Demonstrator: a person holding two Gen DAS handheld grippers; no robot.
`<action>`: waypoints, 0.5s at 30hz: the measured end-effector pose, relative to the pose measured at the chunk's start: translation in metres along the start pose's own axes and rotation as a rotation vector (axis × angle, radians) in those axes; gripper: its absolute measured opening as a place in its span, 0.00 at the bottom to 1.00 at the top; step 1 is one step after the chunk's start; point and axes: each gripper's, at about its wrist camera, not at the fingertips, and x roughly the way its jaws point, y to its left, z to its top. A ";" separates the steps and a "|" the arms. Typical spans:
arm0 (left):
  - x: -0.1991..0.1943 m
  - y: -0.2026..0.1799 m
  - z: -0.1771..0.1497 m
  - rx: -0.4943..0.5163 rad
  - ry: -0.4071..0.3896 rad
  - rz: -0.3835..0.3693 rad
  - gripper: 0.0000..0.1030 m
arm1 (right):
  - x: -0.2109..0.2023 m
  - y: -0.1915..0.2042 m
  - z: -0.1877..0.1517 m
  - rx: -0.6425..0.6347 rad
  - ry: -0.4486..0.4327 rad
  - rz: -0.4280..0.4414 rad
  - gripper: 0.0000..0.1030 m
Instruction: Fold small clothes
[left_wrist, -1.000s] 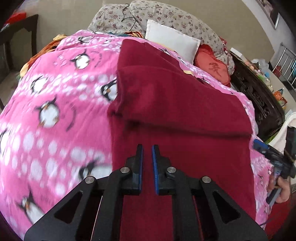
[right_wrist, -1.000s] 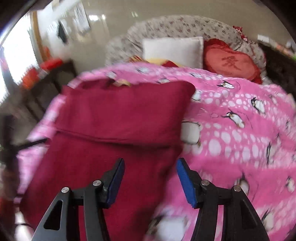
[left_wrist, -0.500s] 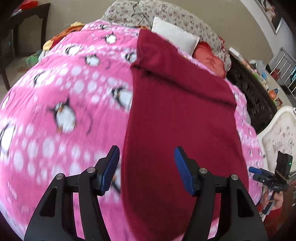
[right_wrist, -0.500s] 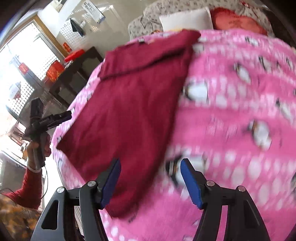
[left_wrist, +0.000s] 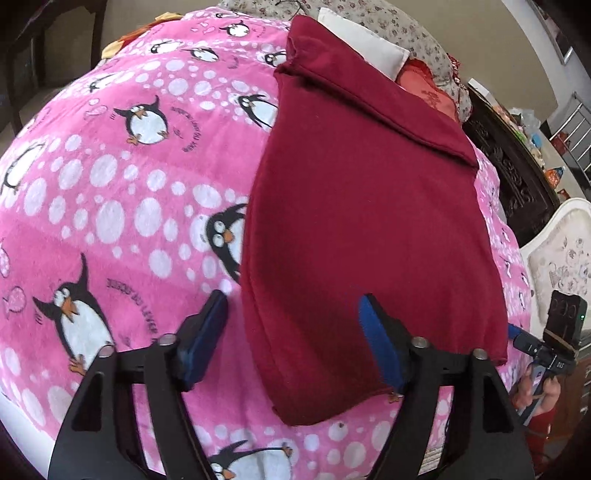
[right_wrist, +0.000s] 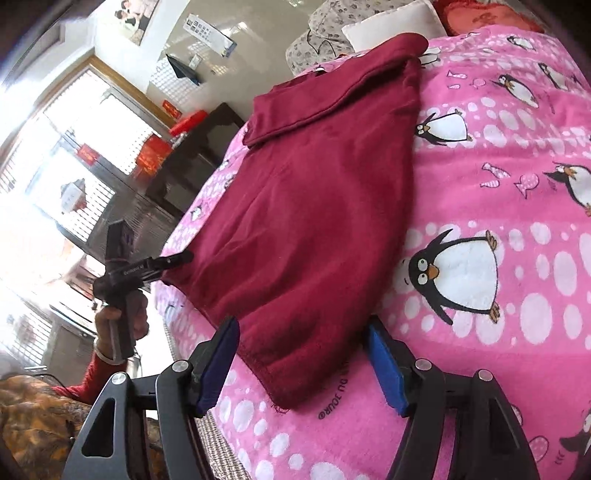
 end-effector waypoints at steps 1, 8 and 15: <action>0.002 -0.002 0.000 0.004 0.001 -0.004 0.81 | 0.001 -0.001 -0.002 0.008 -0.010 0.015 0.66; 0.010 -0.018 -0.001 0.086 0.035 0.036 0.88 | -0.001 0.001 -0.005 0.010 -0.031 0.067 0.66; 0.015 -0.028 -0.003 0.127 -0.006 0.078 0.52 | 0.011 0.005 -0.003 -0.004 0.025 0.111 0.10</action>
